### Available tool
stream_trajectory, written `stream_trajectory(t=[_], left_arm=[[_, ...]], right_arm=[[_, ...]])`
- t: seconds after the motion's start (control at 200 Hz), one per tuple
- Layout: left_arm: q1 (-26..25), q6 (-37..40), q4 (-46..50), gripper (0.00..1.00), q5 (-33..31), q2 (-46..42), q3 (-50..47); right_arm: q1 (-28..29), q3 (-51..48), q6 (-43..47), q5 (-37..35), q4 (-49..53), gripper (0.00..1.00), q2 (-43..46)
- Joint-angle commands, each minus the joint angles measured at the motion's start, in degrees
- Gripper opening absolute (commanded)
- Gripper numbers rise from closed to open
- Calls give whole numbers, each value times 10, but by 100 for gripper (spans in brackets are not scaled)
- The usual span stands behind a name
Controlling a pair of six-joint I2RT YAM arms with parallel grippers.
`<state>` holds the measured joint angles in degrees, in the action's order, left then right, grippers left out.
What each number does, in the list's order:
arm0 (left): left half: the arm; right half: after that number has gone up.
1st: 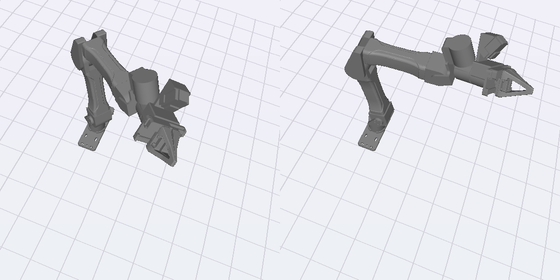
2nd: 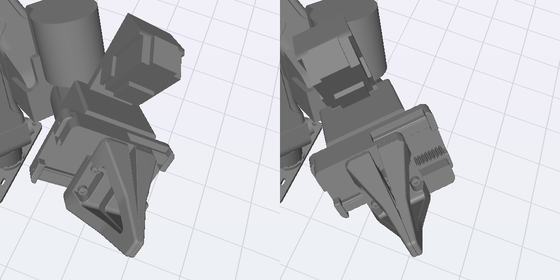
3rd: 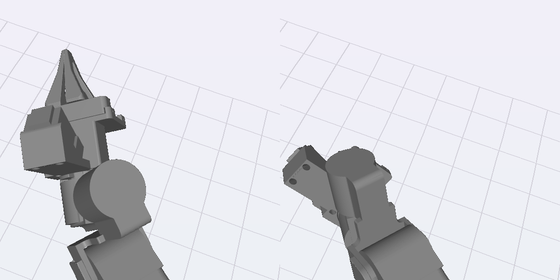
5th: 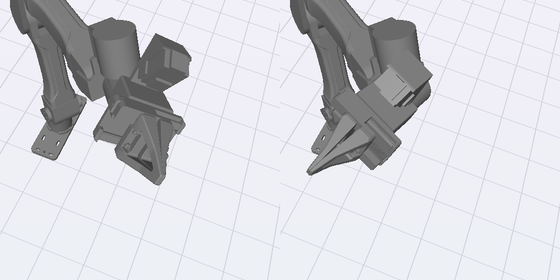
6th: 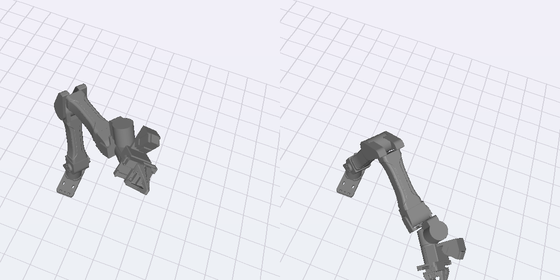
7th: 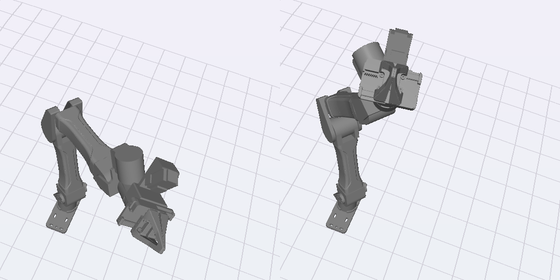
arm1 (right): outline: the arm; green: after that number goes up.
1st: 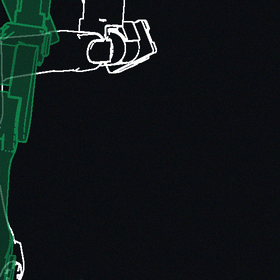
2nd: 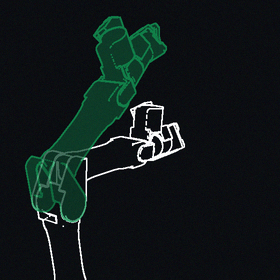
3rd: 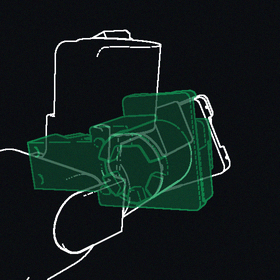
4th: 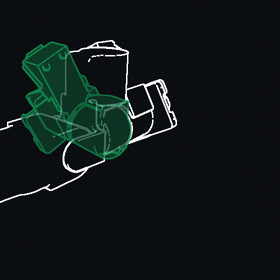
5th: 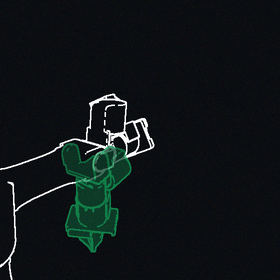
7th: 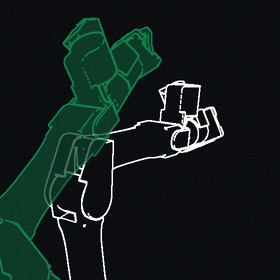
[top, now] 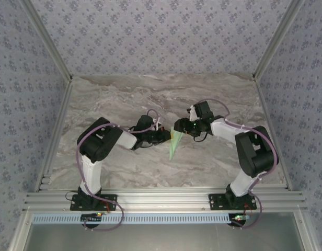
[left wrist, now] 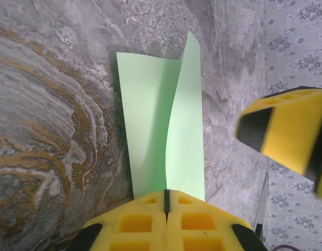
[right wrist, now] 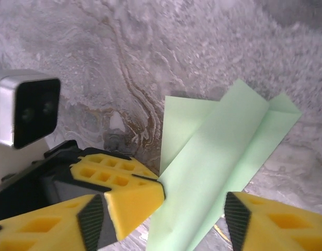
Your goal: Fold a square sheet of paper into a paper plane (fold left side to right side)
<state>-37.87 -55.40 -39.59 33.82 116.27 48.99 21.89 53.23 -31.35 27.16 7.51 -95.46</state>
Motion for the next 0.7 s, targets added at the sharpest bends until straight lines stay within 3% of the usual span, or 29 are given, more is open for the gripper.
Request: stream_trajectory(t=[0.0, 0.095, 0.205, 0.695], left_arm=[[4, 17, 12, 0, -19, 27, 1], [4, 16, 13, 0, -23, 28, -1], [6, 13, 13, 0, -28, 28, -2], [6, 16, 22, 0, -26, 29, 6]], right_arm=[[0, -9, 2, -9, 18, 47, 5], [3, -6, -6, 2, 2, 29, -11], [10, 3, -13, 8, -12, 19, -30], [15, 33, -3, -15, -5, 17, -76]])
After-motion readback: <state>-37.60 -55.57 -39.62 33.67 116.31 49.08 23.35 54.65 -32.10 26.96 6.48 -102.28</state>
